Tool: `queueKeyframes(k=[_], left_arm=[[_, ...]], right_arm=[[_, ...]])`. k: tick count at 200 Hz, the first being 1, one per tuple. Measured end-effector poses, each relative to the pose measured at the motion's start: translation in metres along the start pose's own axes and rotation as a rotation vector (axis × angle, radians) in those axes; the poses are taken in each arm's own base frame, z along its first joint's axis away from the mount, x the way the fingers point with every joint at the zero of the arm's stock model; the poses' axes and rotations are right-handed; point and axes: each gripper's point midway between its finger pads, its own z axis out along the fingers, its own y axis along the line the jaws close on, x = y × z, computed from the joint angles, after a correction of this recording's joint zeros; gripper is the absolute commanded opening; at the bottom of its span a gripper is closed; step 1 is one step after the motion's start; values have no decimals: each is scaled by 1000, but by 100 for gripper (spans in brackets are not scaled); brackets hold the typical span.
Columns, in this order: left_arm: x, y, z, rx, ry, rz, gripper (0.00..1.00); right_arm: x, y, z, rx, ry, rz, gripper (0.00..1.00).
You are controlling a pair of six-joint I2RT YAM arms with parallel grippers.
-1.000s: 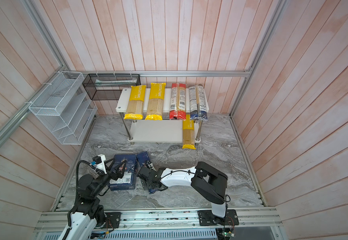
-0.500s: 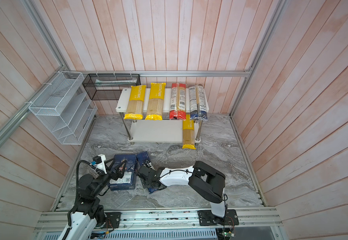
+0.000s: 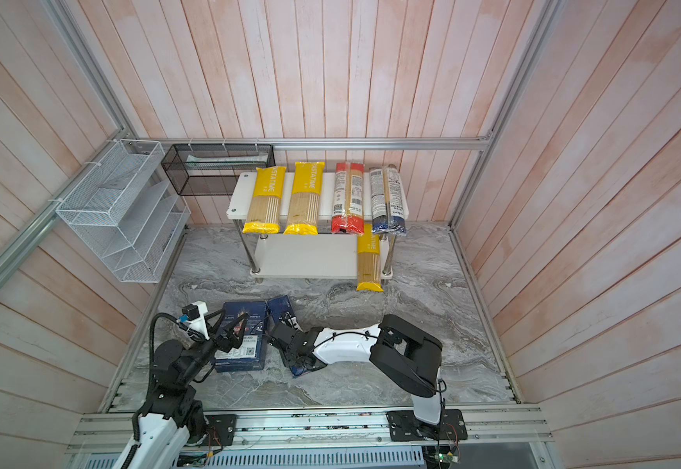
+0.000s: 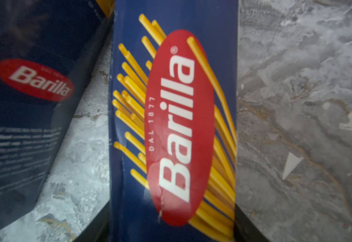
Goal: Arrange pasta packages on shelves
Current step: Pick up the pasta bag from the center of the table.
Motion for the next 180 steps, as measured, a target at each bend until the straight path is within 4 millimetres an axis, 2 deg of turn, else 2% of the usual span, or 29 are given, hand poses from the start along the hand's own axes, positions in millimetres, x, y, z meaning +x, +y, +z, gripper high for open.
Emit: queueKeyframes(k=[126, 180], left_arm=[[2, 1, 1, -3, 9, -4, 100], [1, 1, 1, -2, 5, -2, 100]], right_arm=[[5, -10, -15, -36, -47, 40, 46], [11, -27, -31, -19, -66, 57, 37]])
